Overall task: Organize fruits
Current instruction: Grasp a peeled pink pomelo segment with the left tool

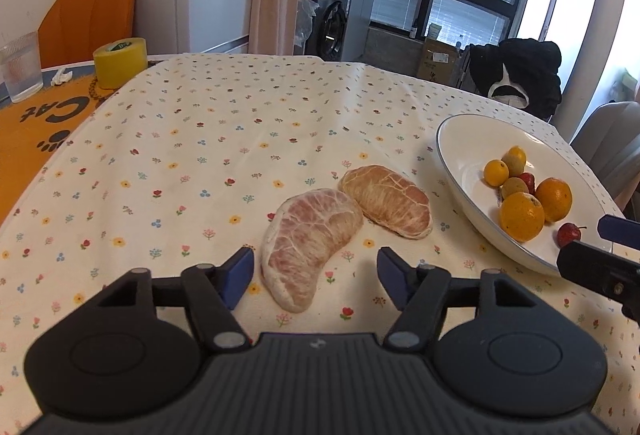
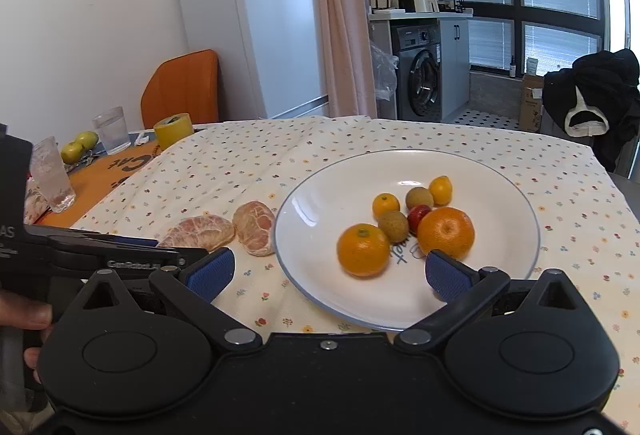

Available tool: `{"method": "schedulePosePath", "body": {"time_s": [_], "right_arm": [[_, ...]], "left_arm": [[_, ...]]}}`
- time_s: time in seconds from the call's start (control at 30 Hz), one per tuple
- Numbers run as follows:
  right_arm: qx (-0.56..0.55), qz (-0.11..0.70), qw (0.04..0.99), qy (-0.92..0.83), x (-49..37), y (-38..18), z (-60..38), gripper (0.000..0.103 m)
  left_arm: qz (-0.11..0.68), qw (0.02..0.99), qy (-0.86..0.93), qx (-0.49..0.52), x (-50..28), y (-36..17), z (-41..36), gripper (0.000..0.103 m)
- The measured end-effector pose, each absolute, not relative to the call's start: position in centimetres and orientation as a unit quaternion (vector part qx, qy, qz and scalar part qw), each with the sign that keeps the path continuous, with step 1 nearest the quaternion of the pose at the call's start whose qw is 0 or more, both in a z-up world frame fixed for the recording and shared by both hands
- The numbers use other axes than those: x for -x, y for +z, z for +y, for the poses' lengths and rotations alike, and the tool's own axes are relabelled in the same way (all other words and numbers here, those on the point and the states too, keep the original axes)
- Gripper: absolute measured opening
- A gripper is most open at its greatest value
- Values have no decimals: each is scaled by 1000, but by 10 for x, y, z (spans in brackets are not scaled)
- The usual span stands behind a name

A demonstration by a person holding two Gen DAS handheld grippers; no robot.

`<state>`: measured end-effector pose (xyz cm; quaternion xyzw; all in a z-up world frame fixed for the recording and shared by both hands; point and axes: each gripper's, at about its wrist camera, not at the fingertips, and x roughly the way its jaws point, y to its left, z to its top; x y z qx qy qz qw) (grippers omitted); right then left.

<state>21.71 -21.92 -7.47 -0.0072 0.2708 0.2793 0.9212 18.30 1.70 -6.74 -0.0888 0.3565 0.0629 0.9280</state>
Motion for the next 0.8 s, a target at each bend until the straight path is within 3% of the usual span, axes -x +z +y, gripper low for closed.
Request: {"method": "schedulePosePath", "body": {"time_s": [0.67,0.8], "right_arm": [[26,275,909,311,-237,-75,-182,96],[30,273,908,317,-237,-74,-177,96]], "left_arm": [[338,936,71,70,-200,-73,18,47],[336,936,70,81,-198,-72,25,40]]}}
